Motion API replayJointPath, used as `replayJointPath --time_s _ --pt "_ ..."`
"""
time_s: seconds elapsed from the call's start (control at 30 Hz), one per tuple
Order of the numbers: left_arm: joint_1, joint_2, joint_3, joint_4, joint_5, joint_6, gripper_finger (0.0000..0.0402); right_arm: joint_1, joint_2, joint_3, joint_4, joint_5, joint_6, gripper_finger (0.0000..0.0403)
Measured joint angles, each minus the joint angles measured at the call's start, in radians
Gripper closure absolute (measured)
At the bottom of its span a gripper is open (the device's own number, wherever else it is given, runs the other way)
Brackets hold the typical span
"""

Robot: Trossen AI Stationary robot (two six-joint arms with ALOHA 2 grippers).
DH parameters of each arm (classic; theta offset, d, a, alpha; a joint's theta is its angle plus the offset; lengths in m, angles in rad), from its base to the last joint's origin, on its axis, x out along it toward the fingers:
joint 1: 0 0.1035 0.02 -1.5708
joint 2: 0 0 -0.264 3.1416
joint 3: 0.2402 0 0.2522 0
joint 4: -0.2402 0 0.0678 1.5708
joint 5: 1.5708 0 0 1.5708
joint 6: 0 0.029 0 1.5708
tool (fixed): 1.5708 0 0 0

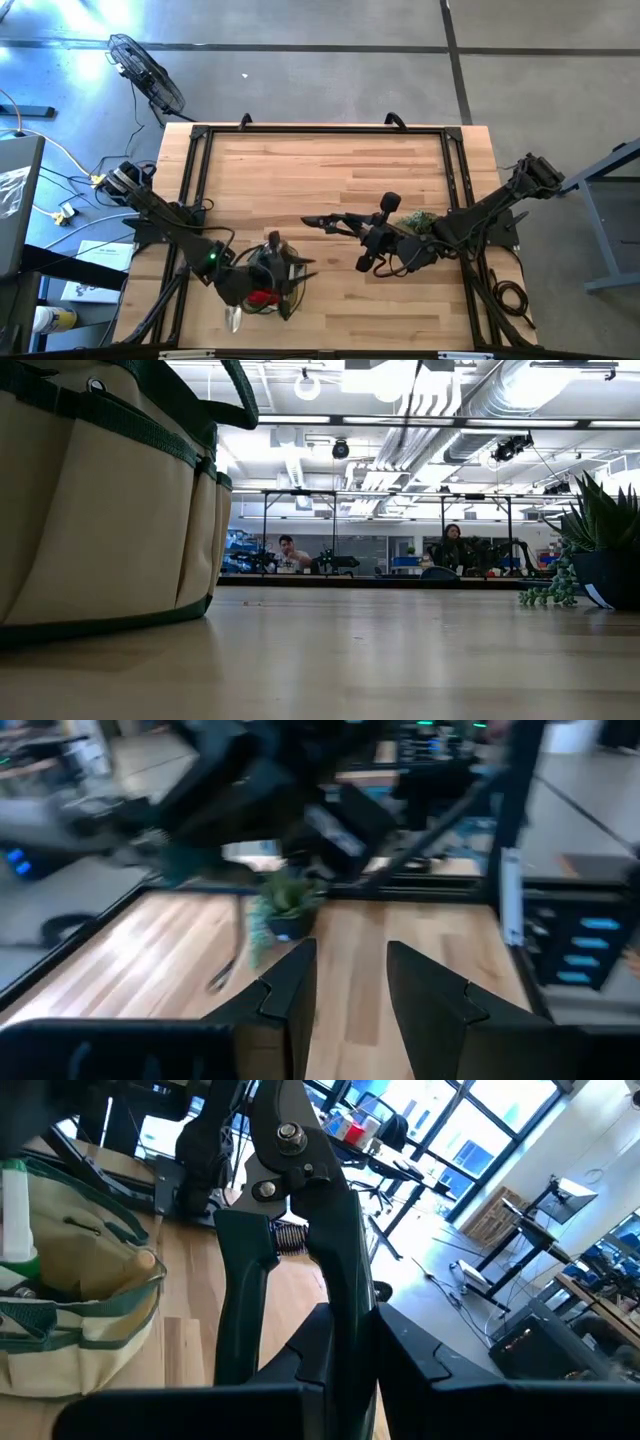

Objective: Pick & Place Garden tools in Gardening bag
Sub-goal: Put the green shears into the brown gardening bag

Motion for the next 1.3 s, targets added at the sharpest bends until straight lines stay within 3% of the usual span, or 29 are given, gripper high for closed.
replayJointPath --time_s 0.1,0.33,0.43,0.63,1.0,1.3 --pt "-0.001 0.0 0.0 0.023 0.008 0.035 0.0284 0.003 0.0 0.0 0.001 -0.003 0.005 0.0367" --pt "0.0 0.0 0.0 0.104 -0.259 -0.029 0.0284 0.025 0.0 0.0 0.004 -0.003 -0.002 0.0367" --pt "0.0 0.001 0.0 0.127 -0.287 -0.034 0.0284 0.04 0.0 0.0 0.005 -0.001 -0.018 0.0367" --pt "0.019 0.002 0.0 0.194 -0.27 -0.026 0.0284 0.054 0.0 0.0 0.005 -0.002 -0.028 0.0367" --pt "0.125 0.001 -0.001 0.204 -0.036 -0.107 0.0284 0.053 -0.002 0.001 0.001 0.003 -0.027 0.0367" --pt "0.125 0.002 -0.001 0.226 -0.125 -0.08 0.0284 0.053 0.006 0.002 -0.043 -0.009 -0.009 0.0367"
